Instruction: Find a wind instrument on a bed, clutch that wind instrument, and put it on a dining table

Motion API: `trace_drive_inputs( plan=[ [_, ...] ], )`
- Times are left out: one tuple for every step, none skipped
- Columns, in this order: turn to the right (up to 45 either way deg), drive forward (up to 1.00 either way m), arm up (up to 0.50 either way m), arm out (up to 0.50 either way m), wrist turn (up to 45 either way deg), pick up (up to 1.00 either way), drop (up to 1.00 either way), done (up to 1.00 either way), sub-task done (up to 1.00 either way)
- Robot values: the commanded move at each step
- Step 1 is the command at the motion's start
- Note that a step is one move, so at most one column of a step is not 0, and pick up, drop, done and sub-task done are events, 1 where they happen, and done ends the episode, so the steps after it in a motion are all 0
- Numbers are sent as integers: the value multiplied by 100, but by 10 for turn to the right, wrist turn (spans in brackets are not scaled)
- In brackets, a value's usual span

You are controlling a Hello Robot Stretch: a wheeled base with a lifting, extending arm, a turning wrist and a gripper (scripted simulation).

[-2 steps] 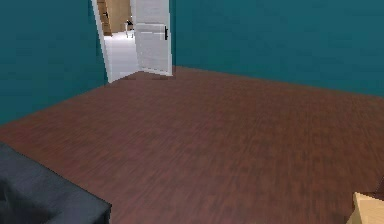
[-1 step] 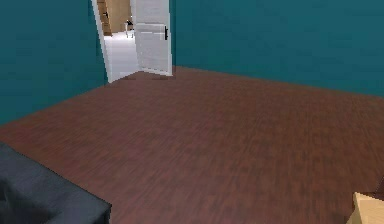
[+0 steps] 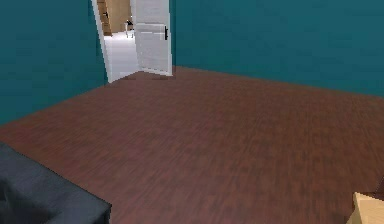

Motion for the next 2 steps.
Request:
trace_drive_inputs(
  plan=[
    [0, 0, 0, 0, 450, 0, 0, 0, 0],
    [0, 0, 0, 0, 30, 0, 0, 0, 0]
  ],
)
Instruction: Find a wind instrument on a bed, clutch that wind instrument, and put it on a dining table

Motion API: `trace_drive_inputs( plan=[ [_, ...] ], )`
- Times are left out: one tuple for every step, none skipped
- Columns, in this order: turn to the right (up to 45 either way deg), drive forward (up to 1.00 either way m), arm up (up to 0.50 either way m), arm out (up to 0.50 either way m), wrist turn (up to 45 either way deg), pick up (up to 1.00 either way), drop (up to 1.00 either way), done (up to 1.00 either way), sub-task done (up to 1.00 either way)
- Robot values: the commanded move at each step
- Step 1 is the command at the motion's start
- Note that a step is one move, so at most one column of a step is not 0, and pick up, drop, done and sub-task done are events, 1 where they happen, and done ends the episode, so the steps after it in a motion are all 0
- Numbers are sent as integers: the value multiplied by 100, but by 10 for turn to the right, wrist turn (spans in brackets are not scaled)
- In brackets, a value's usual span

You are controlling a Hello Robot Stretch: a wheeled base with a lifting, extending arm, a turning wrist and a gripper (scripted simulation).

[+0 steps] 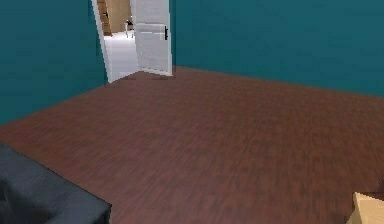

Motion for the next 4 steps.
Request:
trace_drive_inputs(
  plan=[
    [0, 0, -4, 0, 0, 0, 0, 0, 0],
    [0, 0, -32, 0, 0, 0, 0, 0, 0],
    [0, 0, 0, 0, 0, 0, 100, 0, 0],
    [0, 0, 4, 0, 0, 0, 0, 0, 0]
  ],
)
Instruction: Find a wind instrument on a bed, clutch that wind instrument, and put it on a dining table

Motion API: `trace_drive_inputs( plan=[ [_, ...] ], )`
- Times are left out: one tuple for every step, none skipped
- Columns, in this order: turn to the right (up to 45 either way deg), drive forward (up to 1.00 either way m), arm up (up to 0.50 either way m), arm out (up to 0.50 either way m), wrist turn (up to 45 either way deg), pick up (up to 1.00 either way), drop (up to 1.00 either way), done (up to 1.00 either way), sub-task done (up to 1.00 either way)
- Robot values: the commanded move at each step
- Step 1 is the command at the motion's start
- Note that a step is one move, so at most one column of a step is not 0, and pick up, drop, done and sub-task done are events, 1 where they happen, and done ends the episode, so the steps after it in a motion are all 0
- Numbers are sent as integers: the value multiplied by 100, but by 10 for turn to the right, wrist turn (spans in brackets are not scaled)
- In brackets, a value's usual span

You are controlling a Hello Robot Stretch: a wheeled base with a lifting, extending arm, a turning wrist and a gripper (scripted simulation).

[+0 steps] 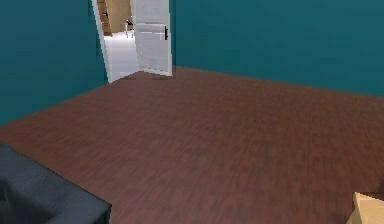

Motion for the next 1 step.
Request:
trace_drive_inputs(
  plan=[
    [0, 0, 0, -8, 0, 0, 0, 0, 0]
  ],
)
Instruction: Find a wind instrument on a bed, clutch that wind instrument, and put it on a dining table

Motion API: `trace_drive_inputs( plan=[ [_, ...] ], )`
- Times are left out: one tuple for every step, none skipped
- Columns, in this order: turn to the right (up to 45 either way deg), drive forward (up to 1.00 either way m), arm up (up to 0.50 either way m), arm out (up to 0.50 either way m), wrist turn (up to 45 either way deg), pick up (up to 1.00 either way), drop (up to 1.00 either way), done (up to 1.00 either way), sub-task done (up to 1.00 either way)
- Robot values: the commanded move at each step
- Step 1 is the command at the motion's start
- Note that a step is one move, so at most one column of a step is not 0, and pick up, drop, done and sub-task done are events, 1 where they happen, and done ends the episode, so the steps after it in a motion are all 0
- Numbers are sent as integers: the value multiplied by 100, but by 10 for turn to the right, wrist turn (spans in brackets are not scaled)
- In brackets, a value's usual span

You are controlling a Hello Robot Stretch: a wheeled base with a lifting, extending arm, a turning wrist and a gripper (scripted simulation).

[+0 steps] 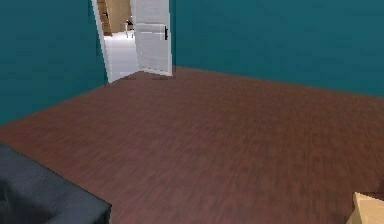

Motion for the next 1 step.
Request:
trace_drive_inputs(
  plan=[
    [0, 0, 0, 0, 0, 0, 0, 100, 0]
  ],
)
